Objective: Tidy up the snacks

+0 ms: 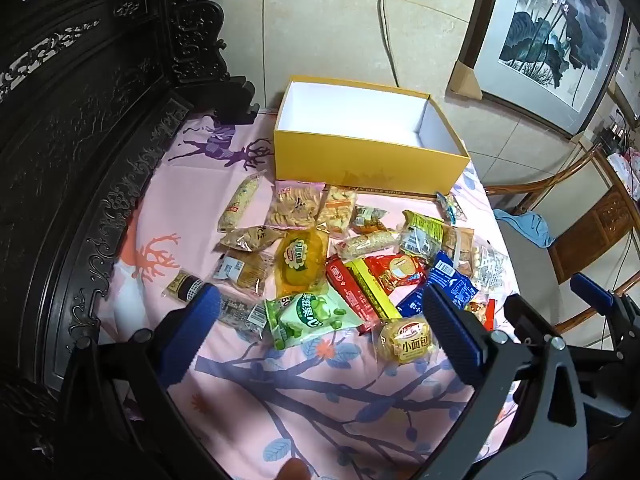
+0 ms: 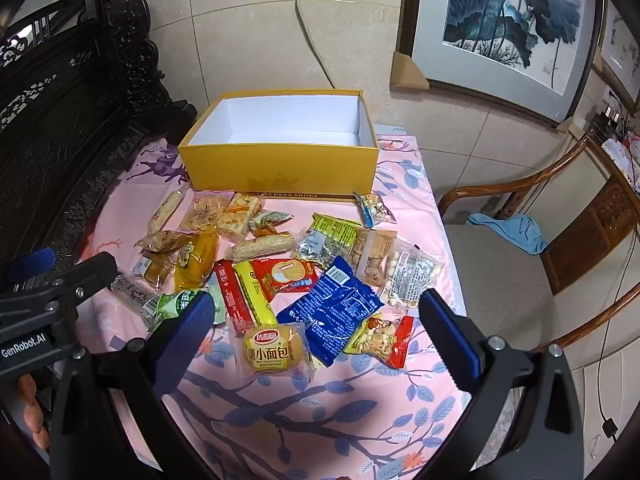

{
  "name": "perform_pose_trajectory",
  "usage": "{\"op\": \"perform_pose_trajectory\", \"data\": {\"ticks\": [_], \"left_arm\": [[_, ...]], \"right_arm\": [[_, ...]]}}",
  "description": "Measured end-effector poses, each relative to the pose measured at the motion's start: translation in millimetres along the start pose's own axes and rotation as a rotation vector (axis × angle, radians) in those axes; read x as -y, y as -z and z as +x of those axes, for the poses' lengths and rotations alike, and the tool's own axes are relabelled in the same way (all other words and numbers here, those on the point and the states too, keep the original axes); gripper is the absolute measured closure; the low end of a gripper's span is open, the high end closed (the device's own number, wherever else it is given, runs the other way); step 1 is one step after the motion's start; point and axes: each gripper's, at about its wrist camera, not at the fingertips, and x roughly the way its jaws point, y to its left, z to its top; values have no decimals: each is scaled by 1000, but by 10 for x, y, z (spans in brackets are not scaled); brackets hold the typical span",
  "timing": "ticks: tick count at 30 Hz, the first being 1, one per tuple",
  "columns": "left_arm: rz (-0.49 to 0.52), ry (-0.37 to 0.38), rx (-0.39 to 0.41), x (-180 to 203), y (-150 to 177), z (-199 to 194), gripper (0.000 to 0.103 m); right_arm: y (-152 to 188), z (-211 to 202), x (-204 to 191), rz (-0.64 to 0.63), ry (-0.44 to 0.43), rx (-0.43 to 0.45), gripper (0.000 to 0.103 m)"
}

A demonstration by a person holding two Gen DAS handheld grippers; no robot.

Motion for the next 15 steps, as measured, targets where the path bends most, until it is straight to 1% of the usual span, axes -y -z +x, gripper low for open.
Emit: {"op": "perform_pose_trajectory", "data": {"ticks": [15], "left_arm": [[-1,-2,1,-2,1,1,2]], "right_arm": [[-1,-2,-4,-2,3,0,1]]}}
